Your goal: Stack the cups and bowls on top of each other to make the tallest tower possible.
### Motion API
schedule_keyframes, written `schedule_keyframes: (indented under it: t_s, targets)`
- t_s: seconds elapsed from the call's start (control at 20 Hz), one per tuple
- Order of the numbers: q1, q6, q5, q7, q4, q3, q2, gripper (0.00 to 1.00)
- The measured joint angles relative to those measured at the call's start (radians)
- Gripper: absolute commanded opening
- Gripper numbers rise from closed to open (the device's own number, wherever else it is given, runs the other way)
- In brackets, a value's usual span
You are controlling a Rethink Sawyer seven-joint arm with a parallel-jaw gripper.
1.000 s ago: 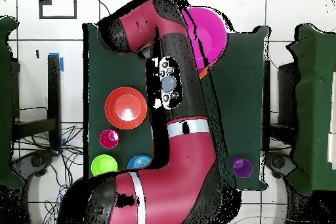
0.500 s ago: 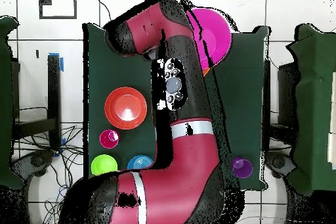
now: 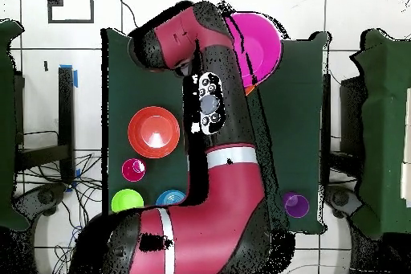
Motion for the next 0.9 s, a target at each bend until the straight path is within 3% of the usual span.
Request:
schedule_keyframes:
  t_s: [0.9]
  targets:
    - [0.026,-0.002,0.042,0.000,0.003,-0.044,0.006,0.00]
